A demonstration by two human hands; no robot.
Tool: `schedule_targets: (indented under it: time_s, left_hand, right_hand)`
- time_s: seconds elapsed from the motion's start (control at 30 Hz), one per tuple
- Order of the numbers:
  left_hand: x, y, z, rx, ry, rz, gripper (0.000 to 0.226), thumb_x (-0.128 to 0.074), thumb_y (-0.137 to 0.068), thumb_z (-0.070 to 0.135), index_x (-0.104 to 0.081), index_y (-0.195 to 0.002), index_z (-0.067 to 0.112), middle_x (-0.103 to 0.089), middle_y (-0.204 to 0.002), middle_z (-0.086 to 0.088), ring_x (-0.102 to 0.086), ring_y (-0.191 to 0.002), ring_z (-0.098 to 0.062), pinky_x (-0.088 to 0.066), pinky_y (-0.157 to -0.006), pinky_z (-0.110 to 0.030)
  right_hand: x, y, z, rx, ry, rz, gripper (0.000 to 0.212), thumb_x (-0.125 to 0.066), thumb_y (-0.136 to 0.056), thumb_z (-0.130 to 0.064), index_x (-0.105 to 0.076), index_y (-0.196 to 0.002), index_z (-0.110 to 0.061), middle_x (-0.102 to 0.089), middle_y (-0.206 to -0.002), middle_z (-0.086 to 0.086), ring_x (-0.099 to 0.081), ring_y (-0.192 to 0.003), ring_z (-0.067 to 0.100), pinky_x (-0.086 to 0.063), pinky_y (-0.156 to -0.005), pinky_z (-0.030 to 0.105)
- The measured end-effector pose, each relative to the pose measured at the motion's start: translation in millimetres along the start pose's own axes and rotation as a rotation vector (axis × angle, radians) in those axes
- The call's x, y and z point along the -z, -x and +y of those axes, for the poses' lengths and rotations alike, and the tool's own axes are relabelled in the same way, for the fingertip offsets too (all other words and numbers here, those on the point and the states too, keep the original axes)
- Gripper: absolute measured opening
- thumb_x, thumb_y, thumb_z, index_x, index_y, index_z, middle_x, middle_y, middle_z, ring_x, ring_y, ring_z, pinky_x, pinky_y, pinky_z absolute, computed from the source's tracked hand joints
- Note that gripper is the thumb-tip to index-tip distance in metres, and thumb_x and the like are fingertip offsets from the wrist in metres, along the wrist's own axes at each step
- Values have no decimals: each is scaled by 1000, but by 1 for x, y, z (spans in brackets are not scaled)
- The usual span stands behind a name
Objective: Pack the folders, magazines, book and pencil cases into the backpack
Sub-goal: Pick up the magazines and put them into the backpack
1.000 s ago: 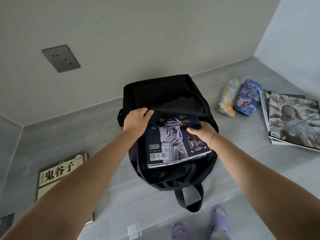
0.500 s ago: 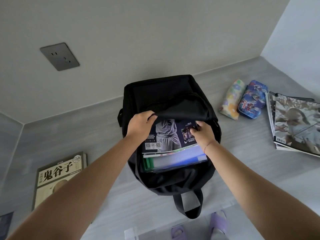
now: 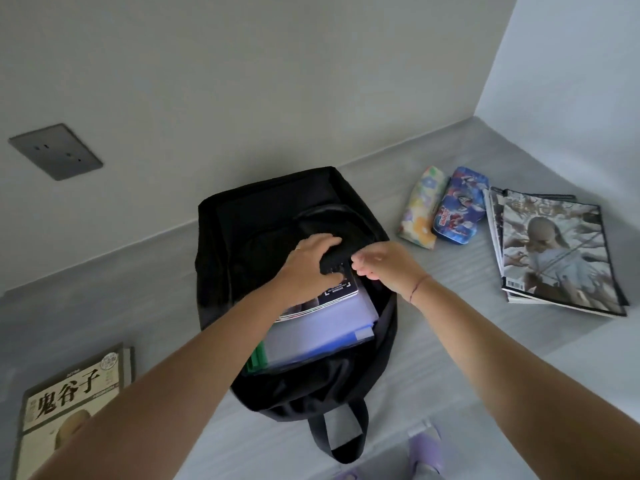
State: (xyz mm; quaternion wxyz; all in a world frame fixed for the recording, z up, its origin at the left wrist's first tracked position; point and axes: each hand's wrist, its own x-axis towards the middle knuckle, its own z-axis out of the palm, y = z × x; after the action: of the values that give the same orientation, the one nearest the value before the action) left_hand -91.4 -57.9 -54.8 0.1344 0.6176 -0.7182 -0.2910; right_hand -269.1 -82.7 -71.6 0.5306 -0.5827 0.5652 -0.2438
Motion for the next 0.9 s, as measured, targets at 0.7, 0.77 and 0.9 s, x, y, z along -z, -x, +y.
schedule_targets:
  time_s: [0.7,0.77,0.9]
  left_hand:
    - [-203,-195,219,574,979,-159,15,-58,-81,-2,-45,-80,5,-48,-80,-15,-54,-71,-24,-46,-63,-30]
    - [-204,-205,232,665,1138,-210,14,-56,-81,-3,-51,-93,0,-57,-82,-19,-63,-62,-27,-55,-51,-35]
    - [-209,-218,235,749,1056,-293,27,-68,-81,11,-57,-106,7,-62,-99,-12,-61,-88,-29,-54,-62,-41]
  right_hand:
    - [314,6,190,-428,88,718,17,-63,-73,-9,-66,-89,-14,-64,-91,13,-62,-93,36,-49,-85,38]
    - [315,-2,194,-405,24,728,15,-64,-72,-6,-64,-85,-13,-64,-102,13,-62,-92,32,-51,-85,39]
    - [315,-13,200,-404,-166,670,14,-62,-74,3,-63,-80,-10,-69,-98,12,-67,-77,25,-49,-65,26]
